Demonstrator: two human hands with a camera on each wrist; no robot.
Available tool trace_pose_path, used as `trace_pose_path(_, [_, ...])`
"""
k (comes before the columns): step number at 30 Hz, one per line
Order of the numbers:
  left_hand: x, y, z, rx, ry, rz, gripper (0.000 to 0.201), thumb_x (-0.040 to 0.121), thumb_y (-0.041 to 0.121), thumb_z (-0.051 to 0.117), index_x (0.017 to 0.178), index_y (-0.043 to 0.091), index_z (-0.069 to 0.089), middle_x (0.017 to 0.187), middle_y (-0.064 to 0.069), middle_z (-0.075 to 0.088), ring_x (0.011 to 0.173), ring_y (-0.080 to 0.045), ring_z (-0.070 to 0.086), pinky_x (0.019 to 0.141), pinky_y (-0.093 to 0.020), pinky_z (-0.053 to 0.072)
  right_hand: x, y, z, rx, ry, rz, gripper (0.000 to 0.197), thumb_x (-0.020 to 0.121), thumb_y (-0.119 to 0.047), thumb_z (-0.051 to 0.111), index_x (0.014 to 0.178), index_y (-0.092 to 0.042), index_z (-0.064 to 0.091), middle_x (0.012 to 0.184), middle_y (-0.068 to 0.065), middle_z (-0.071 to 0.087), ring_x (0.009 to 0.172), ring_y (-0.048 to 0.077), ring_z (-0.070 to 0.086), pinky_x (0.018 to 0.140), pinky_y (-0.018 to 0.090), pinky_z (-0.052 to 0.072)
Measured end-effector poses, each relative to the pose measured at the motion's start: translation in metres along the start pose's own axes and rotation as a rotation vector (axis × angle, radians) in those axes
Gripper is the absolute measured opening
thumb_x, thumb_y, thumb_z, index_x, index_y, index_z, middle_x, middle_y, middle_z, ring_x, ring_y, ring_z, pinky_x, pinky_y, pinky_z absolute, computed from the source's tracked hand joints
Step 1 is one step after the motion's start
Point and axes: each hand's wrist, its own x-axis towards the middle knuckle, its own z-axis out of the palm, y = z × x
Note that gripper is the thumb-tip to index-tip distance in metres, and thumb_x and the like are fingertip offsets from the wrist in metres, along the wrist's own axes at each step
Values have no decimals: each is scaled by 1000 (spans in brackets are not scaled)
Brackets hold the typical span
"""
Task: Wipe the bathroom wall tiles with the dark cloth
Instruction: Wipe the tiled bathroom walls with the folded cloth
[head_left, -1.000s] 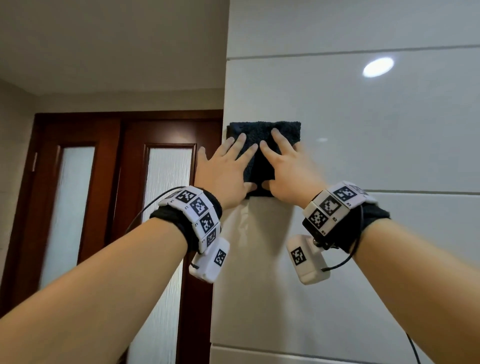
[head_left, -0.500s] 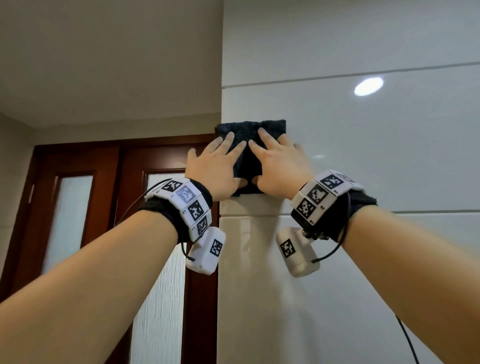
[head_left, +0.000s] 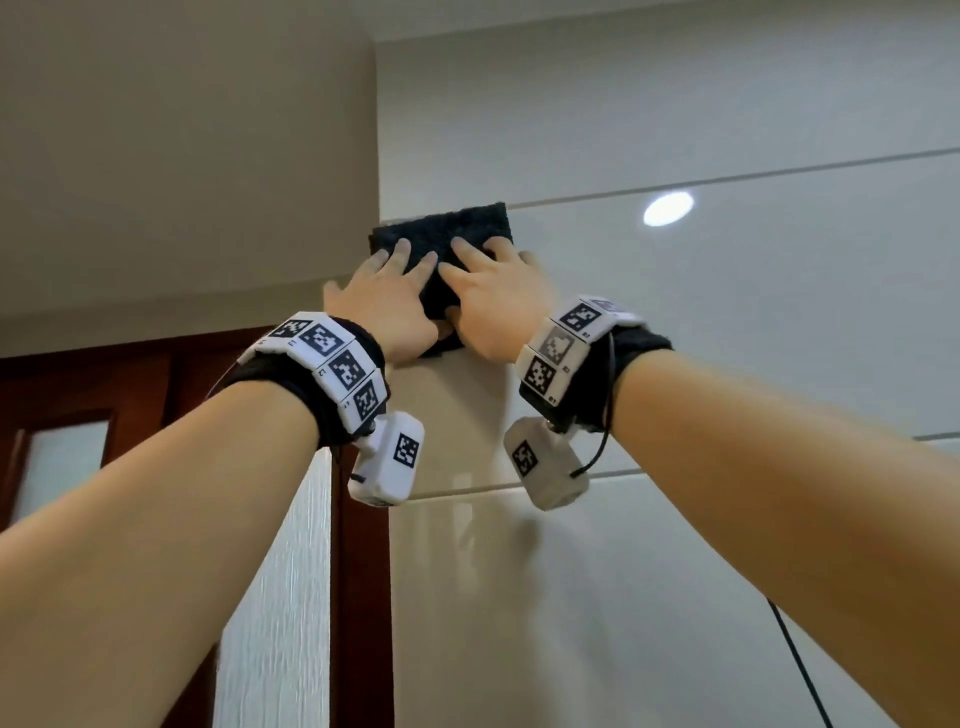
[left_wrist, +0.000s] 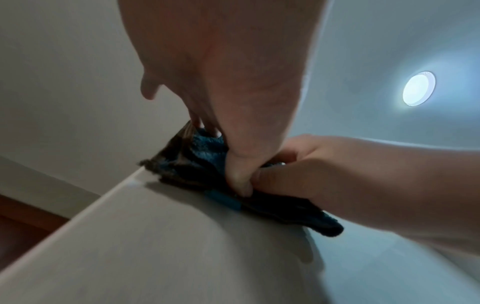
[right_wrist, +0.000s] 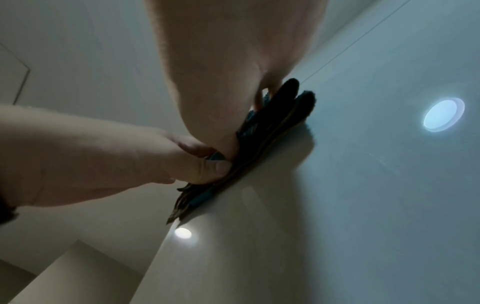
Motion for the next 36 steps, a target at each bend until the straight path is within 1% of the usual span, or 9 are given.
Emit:
trace_pose_path(2, [9,-2,-5,28,-8,10,81,92,53,50,157,42,2,167,9,-6,153,-17,0,117,-63,15,11,5,-1,11,-8,-23,58,97,-35,46,151,-23,28,162,3,15,147,34,13,116,46,20])
trace_pose_path(5, [17,-2,-12,82,-25,25,85,91,64,48,157,43,0,167,7,-7,153,-18,0,116,-64,15,17,18,1,89,-56,-42,62,101,-36,43,155,-22,17,164,3,9,150,32,4,120,44,11])
trace_pose_path(8, [20,11,-17,134,-31,44,86,90,67,48,157,42,0,167,5,-6,153,-20,1,115,-65,16,15,32,2,112,-82,-29,66,101,-41,43,157,-23,11,165,1,5,151,29,2,120,43,12])
trace_pose_path(13, [23,54,-19,133,-56,76,87,90,67,51,156,43,0,167,5,-7,153,-20,0,114,-66,18,-5,70,-3,110,-123,15,70,99,-40,46,157,-25,9,165,0,3,151,28,3,119,44,15])
trace_pose_path(20, [24,152,-11,115,-26,126,86,91,66,51,156,43,1,167,5,-6,153,-21,-1,114,-67,17,-54,158,-3,95,-175,72,70,99,-42,45,157,-29,8,165,-2,0,151,25,2,120,46,16])
trace_pose_path(24, [28,212,-8,59,-17,126,84,91,64,52,156,45,1,167,7,-8,153,-19,-4,113,-67,19,-86,213,0,114,-140,96,67,100,-43,43,157,-31,10,165,-5,1,151,22,1,121,47,14])
trace_pose_path(27, [30,258,-9,40,-39,128,85,92,63,53,155,46,0,166,8,-10,153,-18,-6,111,-70,20,-107,254,-2,114,-157,110,66,101,-44,42,157,-32,9,165,-6,0,151,21,0,121,48,13])
trace_pose_path(32, [36,337,-7,28,-41,154,84,92,63,53,155,46,0,166,8,-11,153,-18,-8,111,-72,17,-140,327,-3,94,-187,147,66,101,-46,41,157,-34,8,165,-8,-2,151,19,0,120,48,13])
trace_pose_path(36, [38,387,-7,32,-38,165,84,92,61,53,156,45,1,166,6,-10,153,-19,-8,112,-71,16,-164,370,0,115,-193,170,66,101,-46,41,156,-36,7,164,-10,-4,151,17,-2,121,48,12])
